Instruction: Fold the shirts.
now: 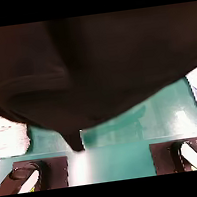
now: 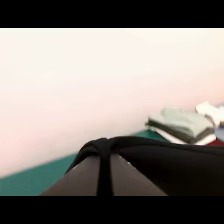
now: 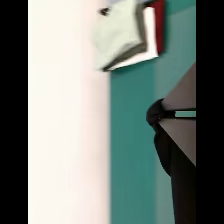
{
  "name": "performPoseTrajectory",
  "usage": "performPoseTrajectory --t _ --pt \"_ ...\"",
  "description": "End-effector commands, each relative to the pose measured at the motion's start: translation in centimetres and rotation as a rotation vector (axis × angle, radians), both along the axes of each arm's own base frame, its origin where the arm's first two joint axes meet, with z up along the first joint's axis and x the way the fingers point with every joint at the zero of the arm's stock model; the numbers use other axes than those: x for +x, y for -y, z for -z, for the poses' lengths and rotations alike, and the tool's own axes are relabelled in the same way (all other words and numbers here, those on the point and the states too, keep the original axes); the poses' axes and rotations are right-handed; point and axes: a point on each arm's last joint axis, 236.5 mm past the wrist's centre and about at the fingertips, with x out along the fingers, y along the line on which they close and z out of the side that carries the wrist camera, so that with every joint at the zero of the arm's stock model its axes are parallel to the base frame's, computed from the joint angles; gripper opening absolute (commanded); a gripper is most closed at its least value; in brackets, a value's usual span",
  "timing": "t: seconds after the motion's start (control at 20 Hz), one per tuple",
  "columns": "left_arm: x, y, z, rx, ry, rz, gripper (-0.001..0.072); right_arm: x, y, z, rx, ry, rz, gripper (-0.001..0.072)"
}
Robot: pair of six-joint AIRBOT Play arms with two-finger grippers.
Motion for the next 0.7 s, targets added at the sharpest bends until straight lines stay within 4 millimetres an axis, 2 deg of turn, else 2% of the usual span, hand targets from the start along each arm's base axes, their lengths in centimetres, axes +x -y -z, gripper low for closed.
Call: performPoseTrajectory --t 0.0,0.1,0.2,0.3,0.4,0.5,0.6,0.65 --pt "7.8 1.1 9.2 0.062 -0.297 0.012 0.0028 3.6 1.8 8.4 0.101 -0.311 -0.005 0.0016" --pt "12.7 2.0 17.4 0.138 -0.554 0.039 0.0029 6.6 2.2 14.8 0.176 -0.531 -0.042 0.0016" --pt "16.7 2.5 25.0 0.202 -0.766 0.065 0.0029 9.3 2.9 20.9 0.202 -0.715 -0.041 0.0016" --pt "20.5 2.9 31.2 0.217 -0.916 0.072 0.0029 11.4 3.2 26.7 0.187 -0.877 -0.024 0.0016" --pt "24.0 2.9 36.6 0.231 -1.004 0.058 0.0029 13.9 3.3 32.0 0.151 -0.975 -0.012 0.0016" --pt "27.3 2.0 40.9 0.273 -1.024 0.011 0.0029 17.3 3.0 36.2 0.127 -0.977 -0.014 0.0016" --pt "30.2 1.3 43.6 0.282 -1.006 -0.038 0.0029 20.6 2.8 38.6 0.138 -0.914 0.011 0.0016" --pt "31.3 1.3 44.1 0.29 -0.974 -0.04 0.0029 22.0 2.7 39.3 0.143 -0.879 0.021 0.0016"
